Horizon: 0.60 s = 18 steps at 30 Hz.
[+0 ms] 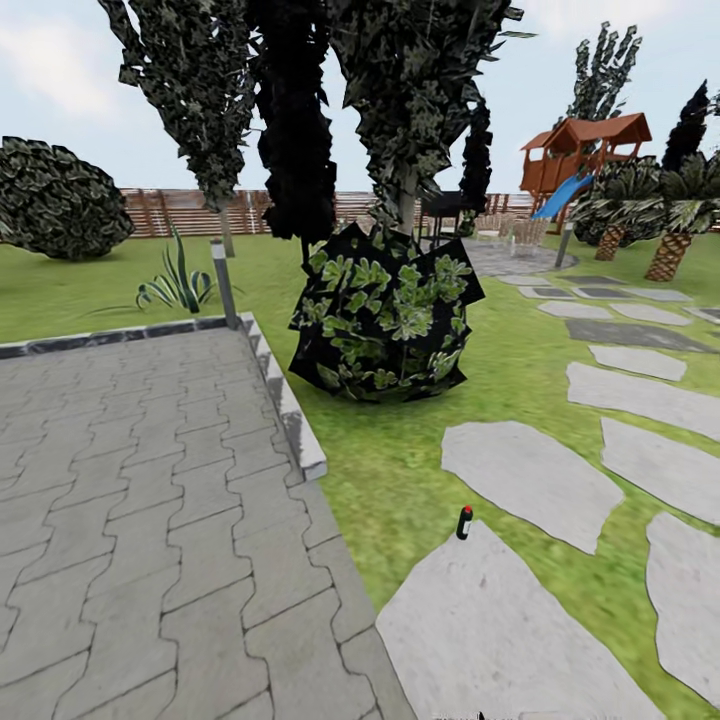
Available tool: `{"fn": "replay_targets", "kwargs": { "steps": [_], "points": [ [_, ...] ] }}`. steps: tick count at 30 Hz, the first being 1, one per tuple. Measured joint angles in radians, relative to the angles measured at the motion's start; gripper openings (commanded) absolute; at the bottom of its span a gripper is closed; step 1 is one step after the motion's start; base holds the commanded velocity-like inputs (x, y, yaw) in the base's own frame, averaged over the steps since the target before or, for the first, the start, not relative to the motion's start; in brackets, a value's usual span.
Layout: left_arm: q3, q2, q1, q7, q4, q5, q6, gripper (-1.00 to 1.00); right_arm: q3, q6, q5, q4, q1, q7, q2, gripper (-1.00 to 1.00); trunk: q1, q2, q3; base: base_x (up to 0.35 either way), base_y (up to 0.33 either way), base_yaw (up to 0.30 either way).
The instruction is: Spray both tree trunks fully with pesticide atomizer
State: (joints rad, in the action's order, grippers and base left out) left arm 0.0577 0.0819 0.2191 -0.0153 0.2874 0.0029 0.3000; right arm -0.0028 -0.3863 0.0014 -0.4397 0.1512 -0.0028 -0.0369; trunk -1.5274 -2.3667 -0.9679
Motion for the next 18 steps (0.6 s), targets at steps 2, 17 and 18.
{"fn": "replay_targets", "kwargs": {
  "steps": [2,17,18],
  "points": [
    [0.0,0.0,0.0,0.0,0.0,0.0,0.0,1.0,0.0,0.0,0.0,0.0,0.0,0.0,0.0,1.0,0.0,0.0,0.001,0.001,0.0,-0.239],
    [0.0,0.0,0.0,0.0,0.0,0.0,0.0,1.0,0.0,0.0,0.0,0.0,0.0,0.0,0.0,1.0,0.0,0.0,0.011,0.025,0.024,-0.239],
    [0.0,0.0,0.0,0.0,0.0,0.0,0.0,1.0,0.0,0.0,0.0,0.0,0.0,0.0,0.0,1.0,0.0,0.0,0.011,0.128,0.23,-0.239]
  ]
}}
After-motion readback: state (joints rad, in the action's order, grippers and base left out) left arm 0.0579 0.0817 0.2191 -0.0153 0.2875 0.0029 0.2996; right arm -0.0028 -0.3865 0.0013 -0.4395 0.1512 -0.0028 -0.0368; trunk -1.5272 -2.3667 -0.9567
